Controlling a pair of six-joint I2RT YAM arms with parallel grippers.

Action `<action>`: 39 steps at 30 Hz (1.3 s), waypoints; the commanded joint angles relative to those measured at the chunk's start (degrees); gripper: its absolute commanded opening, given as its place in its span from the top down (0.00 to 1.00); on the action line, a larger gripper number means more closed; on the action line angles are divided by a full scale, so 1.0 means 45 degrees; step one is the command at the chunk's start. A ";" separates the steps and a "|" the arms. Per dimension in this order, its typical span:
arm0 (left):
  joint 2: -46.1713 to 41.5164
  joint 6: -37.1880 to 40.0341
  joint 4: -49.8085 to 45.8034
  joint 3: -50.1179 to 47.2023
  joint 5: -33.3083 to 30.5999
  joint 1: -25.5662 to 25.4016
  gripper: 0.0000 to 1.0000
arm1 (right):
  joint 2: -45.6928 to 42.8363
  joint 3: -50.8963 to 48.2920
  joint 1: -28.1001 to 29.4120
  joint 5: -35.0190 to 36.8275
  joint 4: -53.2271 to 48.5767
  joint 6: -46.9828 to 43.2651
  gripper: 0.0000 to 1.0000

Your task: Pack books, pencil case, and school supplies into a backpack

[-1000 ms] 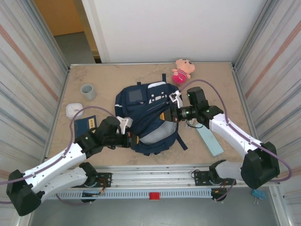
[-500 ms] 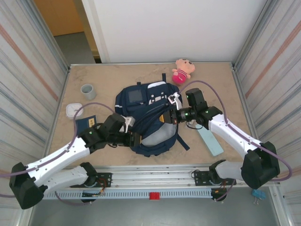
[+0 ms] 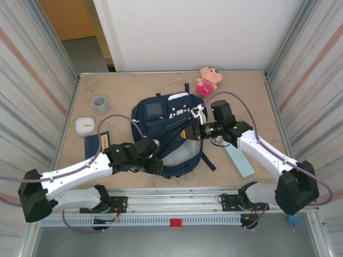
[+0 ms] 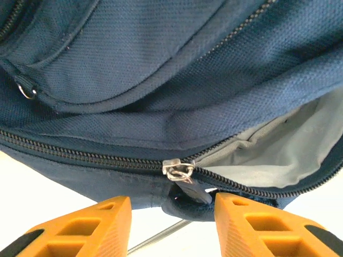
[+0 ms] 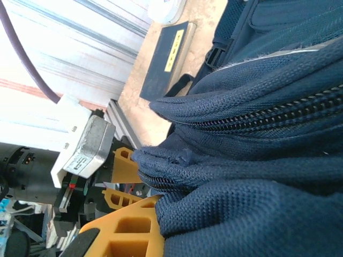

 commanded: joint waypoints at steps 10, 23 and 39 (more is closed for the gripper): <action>0.0345 -0.1098 0.2890 -0.1154 -0.1381 -0.0076 0.73 | -0.0489 0.0536 0.0276 -0.1260 0.1356 0.0374 1.00; -0.2536 -0.1459 0.5728 -0.3209 0.2810 0.1464 1.00 | 0.0219 0.0373 -0.0784 -0.1510 -0.0107 -0.2238 1.00; -0.2210 -0.0198 0.3629 -0.2164 0.4727 0.2673 1.00 | -0.0326 0.0052 -0.1043 -0.1479 -0.0988 -0.4238 1.00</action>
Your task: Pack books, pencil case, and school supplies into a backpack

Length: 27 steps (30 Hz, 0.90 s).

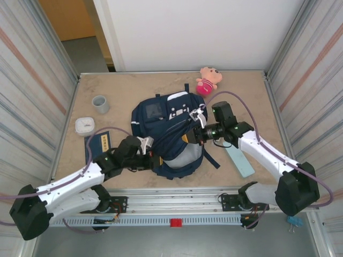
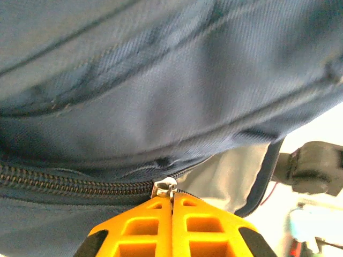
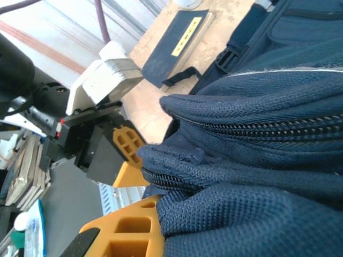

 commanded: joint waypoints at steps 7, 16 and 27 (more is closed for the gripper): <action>0.0564 0.3953 -0.4210 0.2001 -0.1277 0.0089 1.00 | 0.0189 0.0906 -0.0879 -0.1824 -0.0138 0.0259 1.00; 0.1064 0.5200 -0.4295 0.2482 -0.0656 0.0079 1.00 | 0.0242 0.1413 -0.0924 -0.1597 -0.0757 -0.0520 1.00; 0.1430 0.3849 -0.2761 0.2835 0.2253 0.0626 1.00 | 0.0479 0.1687 -0.0026 -0.0156 -0.1860 -0.2967 1.00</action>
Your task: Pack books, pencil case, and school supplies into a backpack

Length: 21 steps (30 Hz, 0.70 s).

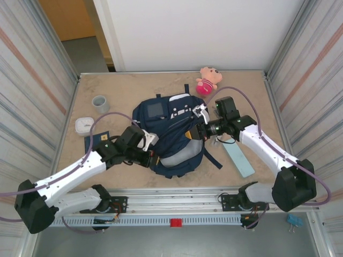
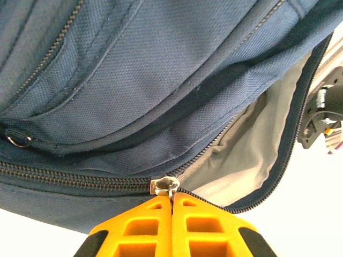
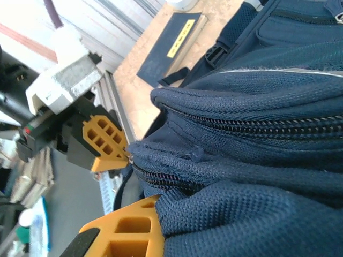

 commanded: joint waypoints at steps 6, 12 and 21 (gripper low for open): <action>0.0611 0.1114 -0.2155 0.1157 0.0606 0.0155 1.00 | 0.0033 0.0519 -0.0379 0.0158 0.0497 -0.0671 1.00; 0.0385 0.2641 -0.2381 0.1156 -0.0744 -0.0185 1.00 | 0.0480 0.0555 -0.1247 -0.1082 0.2008 0.1726 1.00; 0.0481 0.1915 0.0200 0.0424 -0.2241 -0.0196 1.00 | -0.0380 0.0239 -0.0976 -0.1613 0.3555 0.4822 0.97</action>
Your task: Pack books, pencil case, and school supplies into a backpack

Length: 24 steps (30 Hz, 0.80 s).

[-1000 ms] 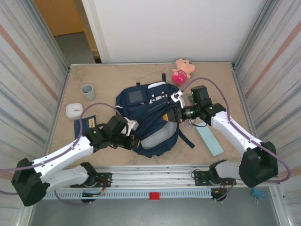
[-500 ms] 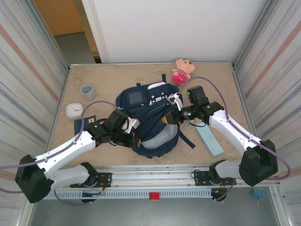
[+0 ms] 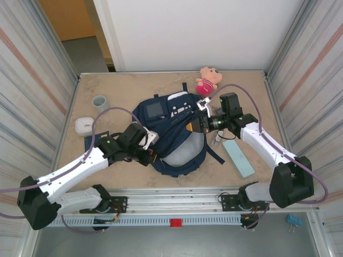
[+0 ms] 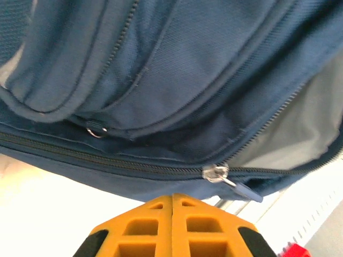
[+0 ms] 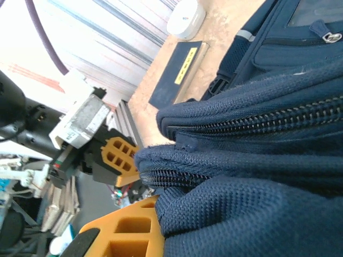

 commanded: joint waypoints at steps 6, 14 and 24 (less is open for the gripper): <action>-0.0590 -0.1520 0.2689 -0.1171 0.0735 -0.0019 0.65 | -0.1239 -0.0373 0.0508 0.0253 0.1832 0.2179 0.97; -0.2232 -0.3254 0.2614 -0.1772 -0.0760 -0.1363 0.49 | -0.0931 -0.0136 0.0732 0.0362 0.1795 0.2151 0.97; -0.1457 -0.4788 0.1180 -0.1545 -0.2990 -0.3476 0.44 | -0.0867 -0.0043 0.0767 0.0363 0.1832 0.2102 0.97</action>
